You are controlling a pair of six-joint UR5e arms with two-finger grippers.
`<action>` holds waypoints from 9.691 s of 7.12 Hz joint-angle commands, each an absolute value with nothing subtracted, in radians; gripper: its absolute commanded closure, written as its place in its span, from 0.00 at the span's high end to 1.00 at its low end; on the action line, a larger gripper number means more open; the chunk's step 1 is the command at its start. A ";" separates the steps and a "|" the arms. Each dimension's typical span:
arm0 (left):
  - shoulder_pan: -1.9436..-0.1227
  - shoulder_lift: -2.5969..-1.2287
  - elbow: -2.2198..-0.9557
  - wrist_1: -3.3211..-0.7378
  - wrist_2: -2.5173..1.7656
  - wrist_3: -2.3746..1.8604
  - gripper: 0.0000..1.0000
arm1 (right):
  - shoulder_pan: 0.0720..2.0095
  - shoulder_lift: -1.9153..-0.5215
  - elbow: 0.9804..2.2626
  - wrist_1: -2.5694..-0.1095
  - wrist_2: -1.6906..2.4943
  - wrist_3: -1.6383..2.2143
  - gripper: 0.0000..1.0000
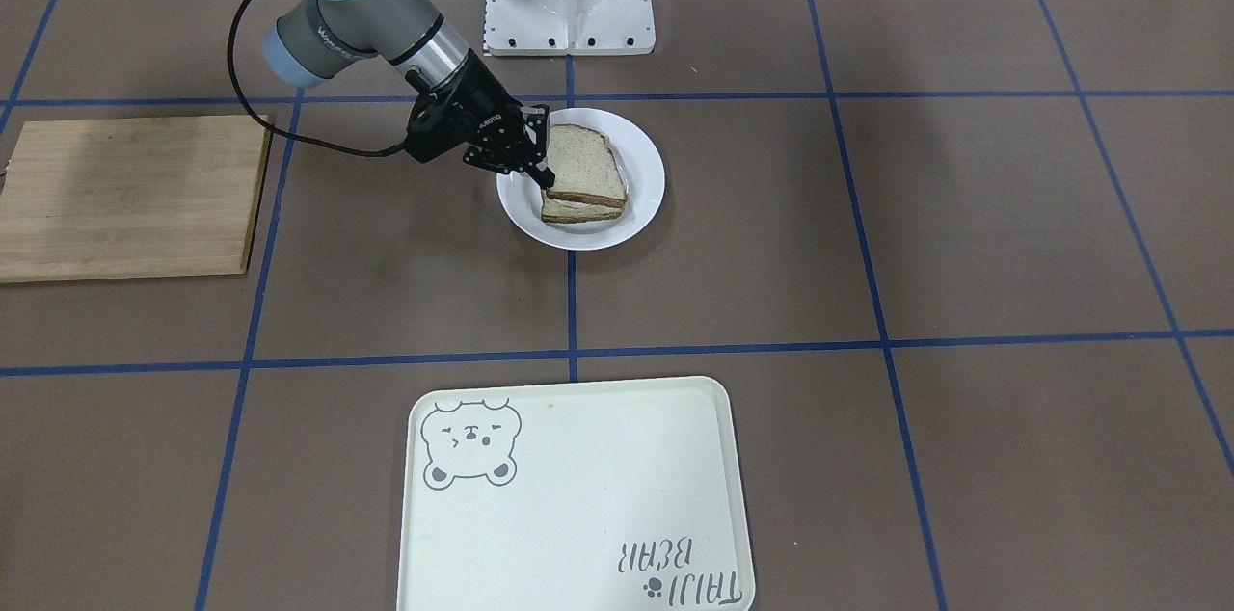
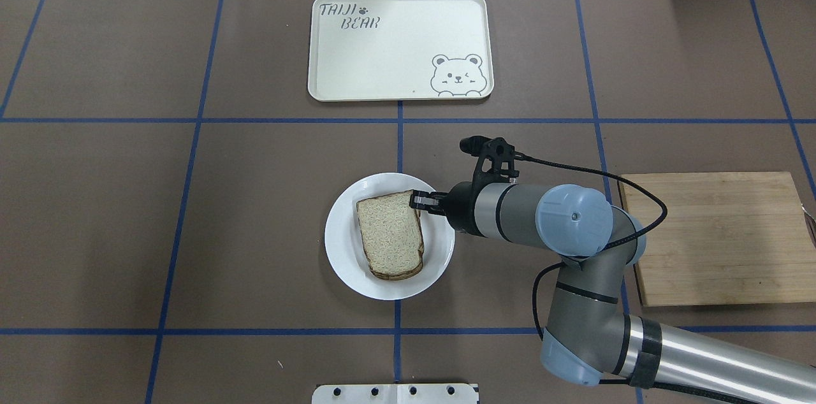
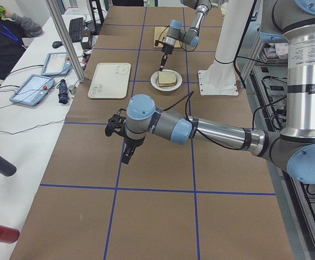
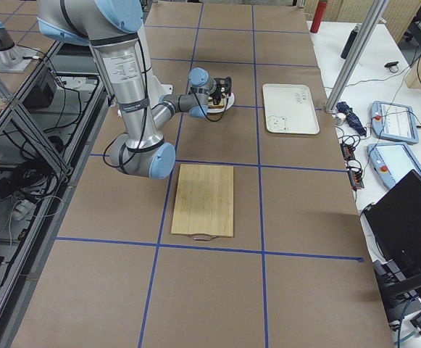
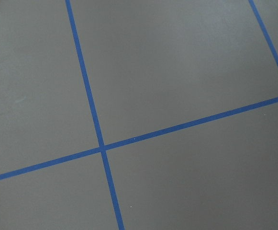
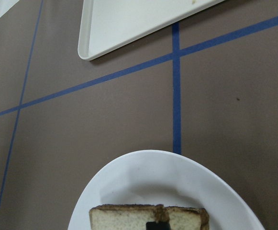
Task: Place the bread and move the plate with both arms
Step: 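Lower the bread onto the egg slice on the plate and open the right gripper, then withdraw the right arm away from the plate while the left arm reaches in, then move the left gripper to the plate rim nearest it and grip the rim, then slide the plate with the left gripper onto the white bear tray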
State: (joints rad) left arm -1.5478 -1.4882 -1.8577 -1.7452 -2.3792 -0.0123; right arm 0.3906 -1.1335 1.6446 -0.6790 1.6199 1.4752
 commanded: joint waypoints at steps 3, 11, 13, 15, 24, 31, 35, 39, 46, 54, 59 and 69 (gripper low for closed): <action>-1.548 -1.489 -1.858 -1.746 -2.379 -0.012 0.98 | 0.377 -1.132 1.621 -0.677 1.611 1.477 0.24; -1.546 -1.494 -1.876 -1.800 -2.379 -0.015 0.98 | 0.852 -1.140 1.666 -1.069 2.021 1.188 1.00; -1.531 -1.537 -1.873 -1.845 -2.381 -0.085 0.98 | 0.989 -1.170 1.667 -1.284 2.072 0.884 1.00; -1.494 -1.549 -1.875 -1.885 -2.417 -0.170 0.98 | 1.118 -1.268 1.664 -1.405 2.095 0.519 1.00; -0.814 -1.853 -1.743 -2.396 -2.219 -1.280 0.98 | 1.565 -1.723 1.661 -1.411 2.286 -0.037 1.00; -0.441 -1.896 -1.562 -2.803 -1.874 -1.522 0.91 | 1.565 -1.595 1.664 -1.582 2.290 -0.011 1.00; -0.419 -1.899 -1.525 -2.881 -1.868 -1.598 0.51 | 1.563 -1.559 1.644 -1.586 2.290 -0.011 1.00; -0.408 -1.910 -1.465 -2.947 -1.868 -1.597 0.47 | 1.560 -1.531 1.611 -1.586 2.289 -0.011 1.00; -0.336 -1.947 -1.459 -2.948 -1.829 -1.623 0.00 | 1.559 -1.523 1.598 -1.585 2.286 -0.011 1.00; -0.388 -1.971 -1.509 -2.939 -1.769 -2.027 0.00 | 1.560 -1.552 1.597 -1.574 2.278 -0.015 1.00; -0.485 -2.032 -1.502 -2.924 -1.587 -2.296 0.00 | 1.560 -1.554 1.592 -1.572 2.279 -0.015 1.00; -0.548 -2.577 -0.818 -2.582 -1.200 -2.448 0.00 | 1.559 -1.536 1.555 -1.571 2.278 -0.014 1.00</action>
State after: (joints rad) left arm -0.5473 -2.5570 -0.8623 -2.5816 -1.2053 -2.4522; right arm 1.5588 -1.5368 1.5579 -1.5708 2.2780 -0.0142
